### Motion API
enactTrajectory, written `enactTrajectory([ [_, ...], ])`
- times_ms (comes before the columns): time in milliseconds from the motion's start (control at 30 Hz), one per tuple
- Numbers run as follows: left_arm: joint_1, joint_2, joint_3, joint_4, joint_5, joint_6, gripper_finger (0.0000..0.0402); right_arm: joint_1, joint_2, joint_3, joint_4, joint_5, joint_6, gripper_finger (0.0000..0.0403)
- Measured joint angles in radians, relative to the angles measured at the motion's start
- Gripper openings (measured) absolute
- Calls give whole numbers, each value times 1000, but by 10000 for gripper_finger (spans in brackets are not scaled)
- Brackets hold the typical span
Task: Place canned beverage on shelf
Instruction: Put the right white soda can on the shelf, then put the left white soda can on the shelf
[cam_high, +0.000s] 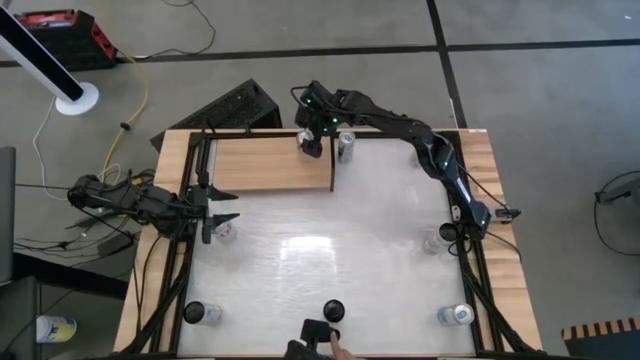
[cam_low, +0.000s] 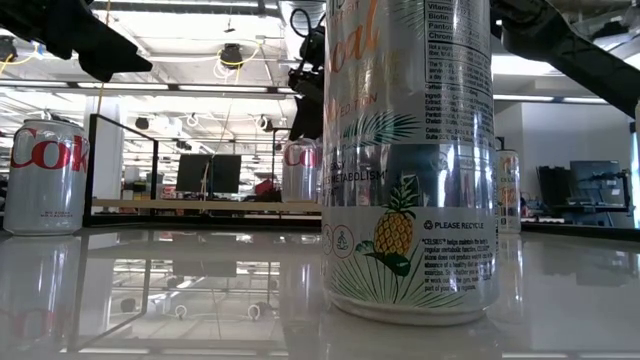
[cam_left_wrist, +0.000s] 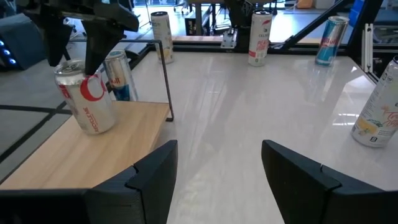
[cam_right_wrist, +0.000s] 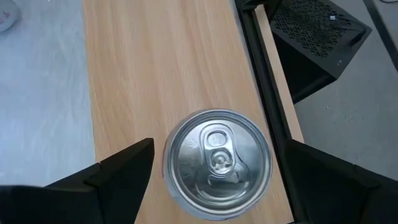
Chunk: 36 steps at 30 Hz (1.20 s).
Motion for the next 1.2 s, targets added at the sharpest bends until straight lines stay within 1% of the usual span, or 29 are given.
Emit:
enactTrajectory([
  [133, 0, 0, 0, 0, 0, 0, 219, 1, -14, 0, 4, 0, -10, 378],
  [233, 0, 0, 0, 0, 0, 0, 219, 7, -51, -1, 15, 1, -13, 377],
  [400, 0, 0, 0, 0, -1, 0, 219, 42, -99, 2, 12, 0, -18, 376],
  [467, 0, 0, 0, 0, -1, 0, 219, 67, -99, 1, 11, 0, -30, 370],
  [533, 0, 0, 0, 0, 1, 0, 219, 97, -97, 0, 6, -1, -57, 355],
  [633, 0, 0, 0, 0, 3, 0, 219, 140, -97, 0, 13, -1, -104, 313],
  [767, 0, 0, 0, 0, 3, 0, 219, 178, -97, 0, 15, 23, -121, 233],
  [833, 0, 0, 0, 0, 4, 0, 219, 181, -97, 0, 9, 24, -121, 179],
  [1000, 0, 0, 0, 0, 4, 0, 219, 163, -96, 0, 5, 30, -116, 31],
  [1033, 0, 0, 0, 0, 4, 0, 219, 158, -96, 0, 5, 31, -114, 19],
  [1067, 0, 0, 0, 0, 4, 0, 219, 152, -96, 0, 4, 31, -105, 18],
  [1200, 0, 0, 0, 0, 4, 0, 219, 137, -83, 1, 0, 30, -59, 27],
])
